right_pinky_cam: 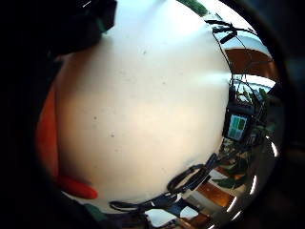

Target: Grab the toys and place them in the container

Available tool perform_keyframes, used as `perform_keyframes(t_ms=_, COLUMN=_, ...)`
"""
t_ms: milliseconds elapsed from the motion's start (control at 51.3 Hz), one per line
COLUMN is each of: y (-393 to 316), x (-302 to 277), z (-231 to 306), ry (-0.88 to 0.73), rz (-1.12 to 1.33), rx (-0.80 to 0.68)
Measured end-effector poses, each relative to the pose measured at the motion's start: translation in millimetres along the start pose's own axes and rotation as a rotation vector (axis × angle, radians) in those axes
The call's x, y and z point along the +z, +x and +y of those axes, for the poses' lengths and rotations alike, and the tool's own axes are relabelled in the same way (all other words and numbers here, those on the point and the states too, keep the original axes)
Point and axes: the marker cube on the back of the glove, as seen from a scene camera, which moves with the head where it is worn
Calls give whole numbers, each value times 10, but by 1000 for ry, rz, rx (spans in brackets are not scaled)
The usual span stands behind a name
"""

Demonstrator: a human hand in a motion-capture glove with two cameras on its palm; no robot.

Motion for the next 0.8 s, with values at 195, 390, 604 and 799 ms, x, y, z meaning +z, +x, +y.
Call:
perform_keyframes(t_ms=195, y=-148, x=-78, z=-60, ry=170, rz=96, rx=-66)
perform_keyframes(t_ms=390, y=-352, x=-564, z=-90, ry=89, rz=101, rx=-51)
perform_keyframes(t_ms=604, y=-1109, x=-2064, z=62, ry=200, rz=96, rx=-138)
perform_keyframes(t_ms=799, y=-2465, x=-3117, z=252, ry=339, rz=134, rx=-292)
